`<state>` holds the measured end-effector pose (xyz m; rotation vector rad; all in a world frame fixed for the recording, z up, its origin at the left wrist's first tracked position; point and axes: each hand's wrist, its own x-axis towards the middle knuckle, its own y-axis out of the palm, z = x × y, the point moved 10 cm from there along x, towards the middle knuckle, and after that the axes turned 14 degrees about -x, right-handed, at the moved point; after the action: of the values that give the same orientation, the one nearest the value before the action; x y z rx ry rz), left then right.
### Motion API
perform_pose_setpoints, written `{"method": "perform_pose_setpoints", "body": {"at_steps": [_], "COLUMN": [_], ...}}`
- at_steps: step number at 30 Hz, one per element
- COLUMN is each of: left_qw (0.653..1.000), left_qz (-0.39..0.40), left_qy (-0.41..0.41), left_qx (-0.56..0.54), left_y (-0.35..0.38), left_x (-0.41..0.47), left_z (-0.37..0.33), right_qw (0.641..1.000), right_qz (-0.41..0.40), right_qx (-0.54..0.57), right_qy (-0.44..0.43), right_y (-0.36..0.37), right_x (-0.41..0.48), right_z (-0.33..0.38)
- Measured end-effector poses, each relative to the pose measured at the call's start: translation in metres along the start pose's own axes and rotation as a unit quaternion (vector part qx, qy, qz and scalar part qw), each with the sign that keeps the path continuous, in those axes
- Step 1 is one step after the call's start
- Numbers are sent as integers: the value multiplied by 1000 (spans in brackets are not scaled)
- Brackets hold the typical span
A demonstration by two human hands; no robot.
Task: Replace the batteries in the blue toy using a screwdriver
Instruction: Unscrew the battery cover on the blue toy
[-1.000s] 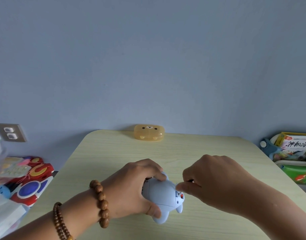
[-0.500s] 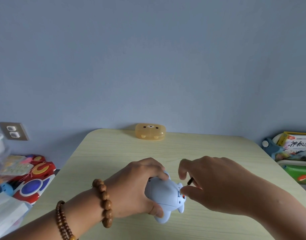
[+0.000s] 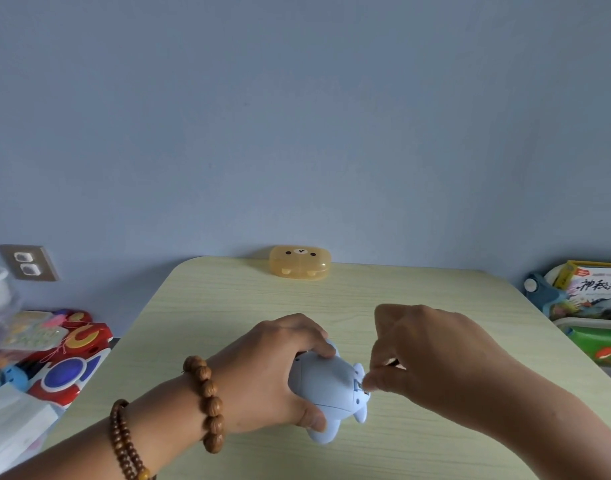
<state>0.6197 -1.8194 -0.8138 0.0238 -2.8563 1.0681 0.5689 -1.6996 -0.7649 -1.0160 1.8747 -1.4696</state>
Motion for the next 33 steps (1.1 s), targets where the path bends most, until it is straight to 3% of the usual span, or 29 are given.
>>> {"method": "perform_pose_setpoints", "body": {"at_steps": [5, 14, 33], "left_qw": [1000, 1000, 1000], "left_qz": [2, 1, 4], "left_qy": [2, 8, 8], "left_qx": [11, 10, 6], "left_y": [0, -1, -1], "left_x": [1, 2, 1], "left_z": [1, 4, 6], "right_qw": [1000, 974, 974], "right_qz": [-22, -44, -85], "right_qx": [-5, 117, 103], "right_qy": [3, 189, 182], "right_y": [5, 57, 80], "right_x": [-10, -37, -35], "right_z": [1, -34, -26]}}
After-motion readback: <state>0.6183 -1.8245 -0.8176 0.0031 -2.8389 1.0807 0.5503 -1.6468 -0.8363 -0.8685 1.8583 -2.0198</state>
